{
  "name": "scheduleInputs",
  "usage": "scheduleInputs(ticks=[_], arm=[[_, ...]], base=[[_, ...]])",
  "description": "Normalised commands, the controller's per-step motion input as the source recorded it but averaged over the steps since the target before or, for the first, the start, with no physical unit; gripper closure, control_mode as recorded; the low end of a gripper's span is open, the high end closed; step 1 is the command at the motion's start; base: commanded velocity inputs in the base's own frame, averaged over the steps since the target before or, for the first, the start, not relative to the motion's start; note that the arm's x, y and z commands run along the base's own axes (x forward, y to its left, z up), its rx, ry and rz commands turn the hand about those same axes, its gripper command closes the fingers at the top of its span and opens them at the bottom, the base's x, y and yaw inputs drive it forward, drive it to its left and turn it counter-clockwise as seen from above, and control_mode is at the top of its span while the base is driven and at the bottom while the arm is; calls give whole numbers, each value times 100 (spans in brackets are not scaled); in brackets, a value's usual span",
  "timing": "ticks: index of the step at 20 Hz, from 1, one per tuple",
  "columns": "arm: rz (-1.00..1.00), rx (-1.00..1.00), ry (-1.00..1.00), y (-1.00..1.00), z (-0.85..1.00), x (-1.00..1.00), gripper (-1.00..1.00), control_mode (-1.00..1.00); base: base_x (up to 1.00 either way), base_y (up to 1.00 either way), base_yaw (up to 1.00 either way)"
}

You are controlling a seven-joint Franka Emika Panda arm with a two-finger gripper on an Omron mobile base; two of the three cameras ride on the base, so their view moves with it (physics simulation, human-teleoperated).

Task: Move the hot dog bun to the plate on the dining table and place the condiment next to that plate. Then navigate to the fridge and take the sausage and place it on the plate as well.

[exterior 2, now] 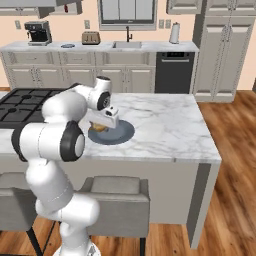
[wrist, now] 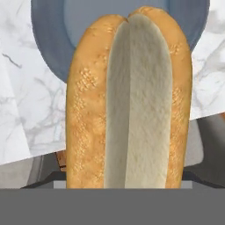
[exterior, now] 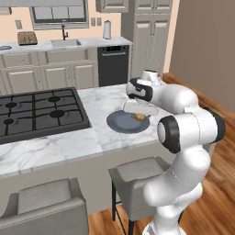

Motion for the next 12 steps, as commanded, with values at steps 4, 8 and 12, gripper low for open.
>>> scheduleInputs(ticks=[4,8,12], arm=[[3,-2,0,0,-42,55,100,-100],[0,-2,0,0,-37,54,100,-100],[0,-1,0,0,-32,57,100,-100]], base=[[0,0,0],[0,0,0],[0,0,0]])
